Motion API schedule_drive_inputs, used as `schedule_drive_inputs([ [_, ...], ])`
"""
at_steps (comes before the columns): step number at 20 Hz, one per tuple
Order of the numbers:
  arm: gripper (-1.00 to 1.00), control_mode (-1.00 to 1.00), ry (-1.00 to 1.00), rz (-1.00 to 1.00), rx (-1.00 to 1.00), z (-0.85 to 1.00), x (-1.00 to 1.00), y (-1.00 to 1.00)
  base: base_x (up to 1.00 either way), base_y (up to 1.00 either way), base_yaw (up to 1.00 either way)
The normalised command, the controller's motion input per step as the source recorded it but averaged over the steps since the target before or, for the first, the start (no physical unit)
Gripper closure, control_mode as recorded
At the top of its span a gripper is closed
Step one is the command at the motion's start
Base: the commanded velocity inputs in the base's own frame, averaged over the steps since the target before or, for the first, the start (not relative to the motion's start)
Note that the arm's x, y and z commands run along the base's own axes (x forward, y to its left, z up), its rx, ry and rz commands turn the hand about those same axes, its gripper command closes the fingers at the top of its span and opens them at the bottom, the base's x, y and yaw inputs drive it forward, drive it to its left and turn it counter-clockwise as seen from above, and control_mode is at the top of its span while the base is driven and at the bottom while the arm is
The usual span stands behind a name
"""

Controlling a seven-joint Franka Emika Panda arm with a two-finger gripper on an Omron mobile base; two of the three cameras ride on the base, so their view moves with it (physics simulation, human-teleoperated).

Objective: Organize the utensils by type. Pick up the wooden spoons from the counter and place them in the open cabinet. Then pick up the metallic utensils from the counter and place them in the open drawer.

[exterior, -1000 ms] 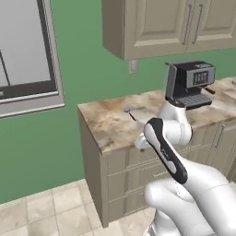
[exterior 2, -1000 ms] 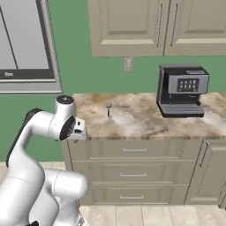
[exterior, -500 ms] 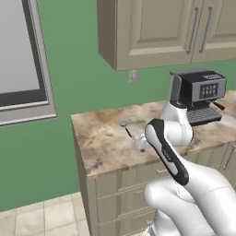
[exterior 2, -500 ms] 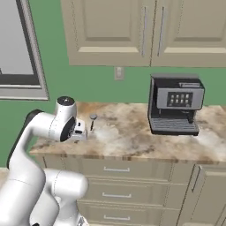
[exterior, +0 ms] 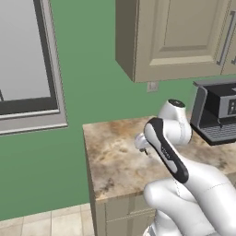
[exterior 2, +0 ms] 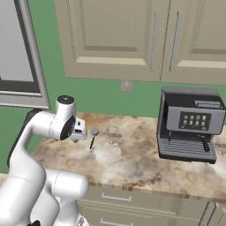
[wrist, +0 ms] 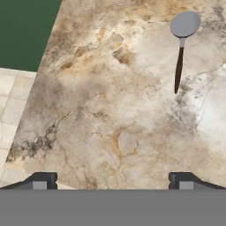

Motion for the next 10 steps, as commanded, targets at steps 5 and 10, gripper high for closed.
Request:
schedule_drive_inputs([
  [5, -1.0, 1.0, 0.0, 0.0, 0.0, 0.0, 0.0, 0.0, 0.0, 0.0, 0.0],
  [10, -1.0, 1.0, 0.0, 0.0, 0.0, 0.0, 0.0, 0.0, 0.0, 0.0, 0.0],
])
